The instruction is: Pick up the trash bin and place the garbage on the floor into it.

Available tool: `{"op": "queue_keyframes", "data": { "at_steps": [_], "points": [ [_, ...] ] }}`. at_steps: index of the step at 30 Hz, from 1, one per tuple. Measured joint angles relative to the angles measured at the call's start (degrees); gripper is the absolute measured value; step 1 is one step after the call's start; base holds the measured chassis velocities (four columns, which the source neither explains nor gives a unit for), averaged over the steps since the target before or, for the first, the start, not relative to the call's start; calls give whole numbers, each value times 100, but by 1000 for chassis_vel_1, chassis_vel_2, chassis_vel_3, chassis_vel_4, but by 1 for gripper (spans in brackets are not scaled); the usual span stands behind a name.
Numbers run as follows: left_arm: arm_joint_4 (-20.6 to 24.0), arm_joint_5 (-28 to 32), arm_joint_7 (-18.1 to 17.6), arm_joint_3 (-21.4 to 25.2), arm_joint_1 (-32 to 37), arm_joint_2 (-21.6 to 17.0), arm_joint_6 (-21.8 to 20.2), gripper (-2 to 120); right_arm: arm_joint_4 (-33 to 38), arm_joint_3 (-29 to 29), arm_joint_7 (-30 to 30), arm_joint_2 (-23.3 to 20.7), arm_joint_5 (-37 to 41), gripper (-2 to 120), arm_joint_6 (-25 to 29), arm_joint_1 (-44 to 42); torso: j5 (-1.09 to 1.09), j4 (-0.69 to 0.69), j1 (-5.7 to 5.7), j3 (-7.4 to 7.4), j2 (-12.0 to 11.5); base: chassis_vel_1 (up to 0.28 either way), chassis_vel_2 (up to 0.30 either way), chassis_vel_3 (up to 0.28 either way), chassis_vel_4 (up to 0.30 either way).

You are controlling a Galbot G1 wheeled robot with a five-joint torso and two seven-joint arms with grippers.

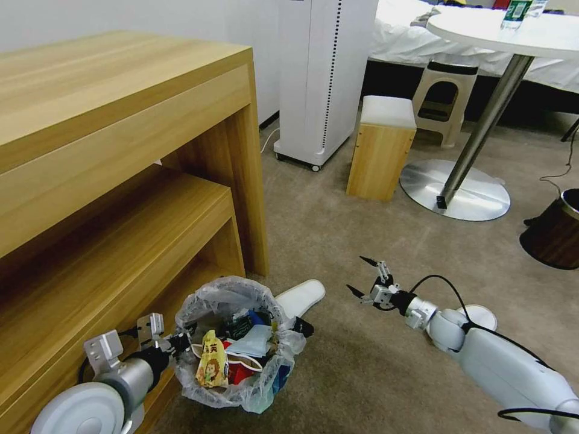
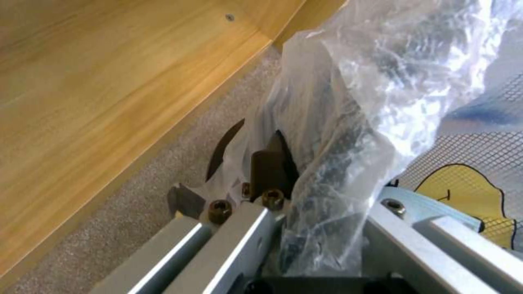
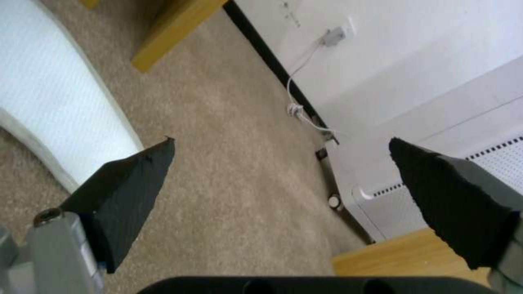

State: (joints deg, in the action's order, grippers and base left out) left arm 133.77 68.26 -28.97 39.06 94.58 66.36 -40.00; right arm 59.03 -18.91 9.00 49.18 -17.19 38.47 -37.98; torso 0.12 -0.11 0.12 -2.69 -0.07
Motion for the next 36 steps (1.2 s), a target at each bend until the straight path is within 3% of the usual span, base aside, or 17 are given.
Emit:
{"op": "queue_keyframes", "data": {
  "at_steps": [3,12,18,19,24,36],
  "points": [
    [6,-8,-2,-8,-15,35,1,0,-402,-16,138,293,-333,100,-14,75,0,1,0,0,0,0,0,0,0],
    [26,5,-13,-14,-61,53,9,0,-791,-274,135,495,-336,100,-23,-91,-1,-1,0,0,0,0,0,0,0],
    [54,-12,-14,4,-35,126,14,0,-1816,-260,88,1207,-615,100,106,165,-3,0,0,0,0,0,0,0,0],
    [82,-17,-12,4,-19,156,15,0,-2172,-222,158,1556,-779,100,138,233,3,3,0,0,0,0,0,0,0],
    [86,-62,-2,-22,-17,190,18,0,-2381,-181,230,1865,-692,100,-13,215,-6,2,0,1,0,0,0,0,0],
    [131,-135,70,-101,-38,250,33,0,-2708,-279,465,2248,-787,100,-320,269,0,1,0,0,0,0,0,0,0]
  ]
}}
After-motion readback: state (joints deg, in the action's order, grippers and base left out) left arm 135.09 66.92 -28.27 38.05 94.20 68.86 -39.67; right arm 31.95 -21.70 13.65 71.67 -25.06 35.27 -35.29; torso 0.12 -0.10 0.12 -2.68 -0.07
